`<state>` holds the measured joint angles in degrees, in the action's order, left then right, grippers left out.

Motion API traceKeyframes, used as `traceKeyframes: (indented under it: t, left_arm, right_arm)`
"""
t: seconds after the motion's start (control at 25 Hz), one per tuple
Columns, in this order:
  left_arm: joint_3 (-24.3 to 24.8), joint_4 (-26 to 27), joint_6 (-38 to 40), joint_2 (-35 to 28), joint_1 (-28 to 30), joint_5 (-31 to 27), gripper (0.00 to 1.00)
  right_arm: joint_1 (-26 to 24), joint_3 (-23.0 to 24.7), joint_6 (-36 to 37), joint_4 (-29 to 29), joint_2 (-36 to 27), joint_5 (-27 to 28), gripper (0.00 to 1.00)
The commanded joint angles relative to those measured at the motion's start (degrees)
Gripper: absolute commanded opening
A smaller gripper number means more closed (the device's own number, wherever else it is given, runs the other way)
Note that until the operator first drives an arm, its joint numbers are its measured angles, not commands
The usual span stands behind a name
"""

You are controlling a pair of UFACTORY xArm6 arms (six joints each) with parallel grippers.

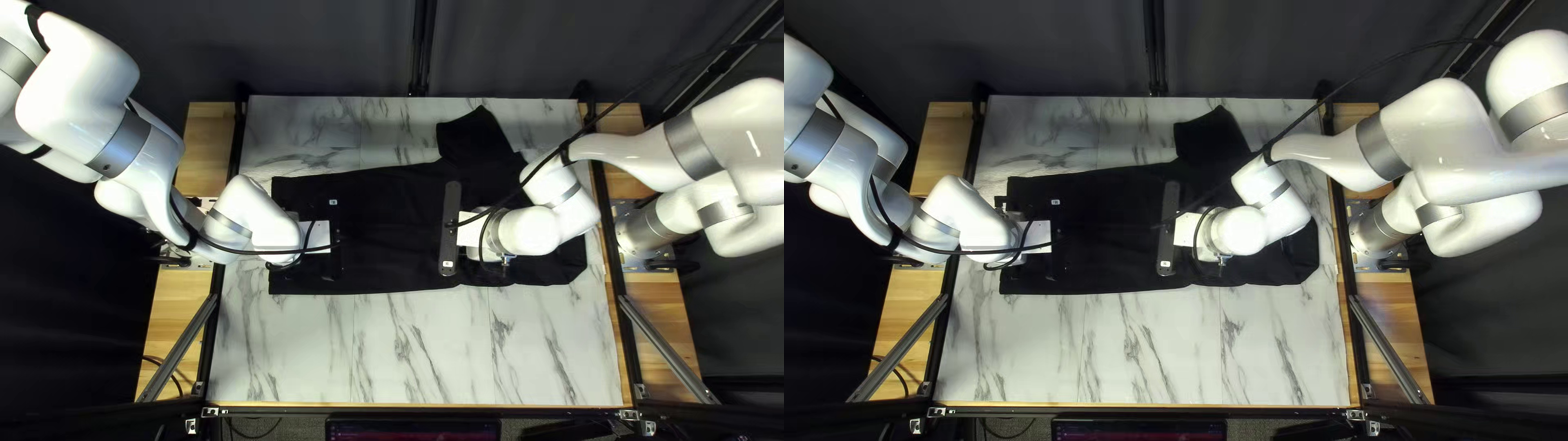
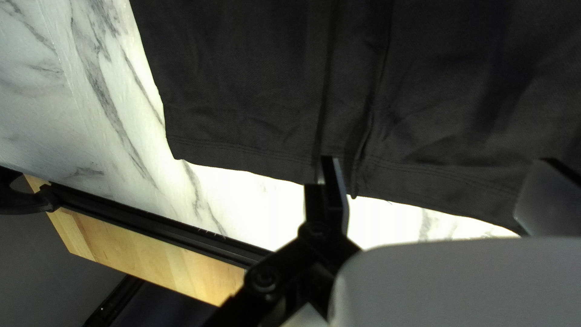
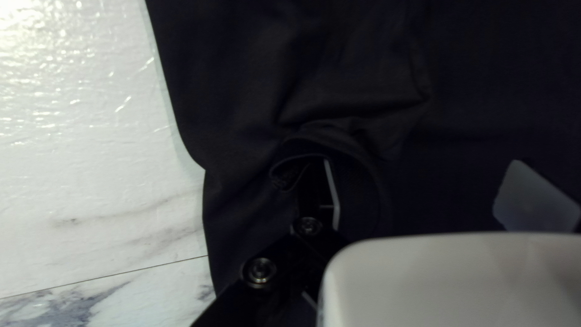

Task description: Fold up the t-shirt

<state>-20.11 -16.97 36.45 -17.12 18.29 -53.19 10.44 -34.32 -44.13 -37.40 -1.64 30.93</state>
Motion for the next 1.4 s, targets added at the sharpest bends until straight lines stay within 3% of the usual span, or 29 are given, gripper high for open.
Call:
traceKeyframes:
  t: [0.04,0.2,0.44,0.92,1.28,1.4]
  left_arm:
    - [0.00,0.00,0.00,0.00,0.00,0.00,1.00]
    - [0.00,0.00,0.00,0.00,0.00,0.00,1.00]
    - [0.00,0.00,0.00,0.00,0.00,0.00,1.00]
    - [0.00,0.00,0.00,0.00,0.00,0.00,1.00]
    - [0.00,0.00,0.00,0.00,0.00,0.00,1.00]
    - [0.00,0.00,0.00,0.00,0.00,0.00,1.00]
  right_arm:
    - [1.39,1.82,-1.45,0.68,-0.63,0.61,1.00]
    - [3.53,4.40,-3.11,2.93,-1.06,1.28,1.00]
    - [3.67,4.27,-2.57,4.94,0.74,0.96,1.00]
    - [-0.29,-0.46,-0.28,4.39,5.38,1.71,1.00]
    - [-0.54,6.32,-2.15,6.12,-1.84,5.15,1.00]
    - [-0.14,5.53,-2.91,6.19,-0.76,5.23,1.00]
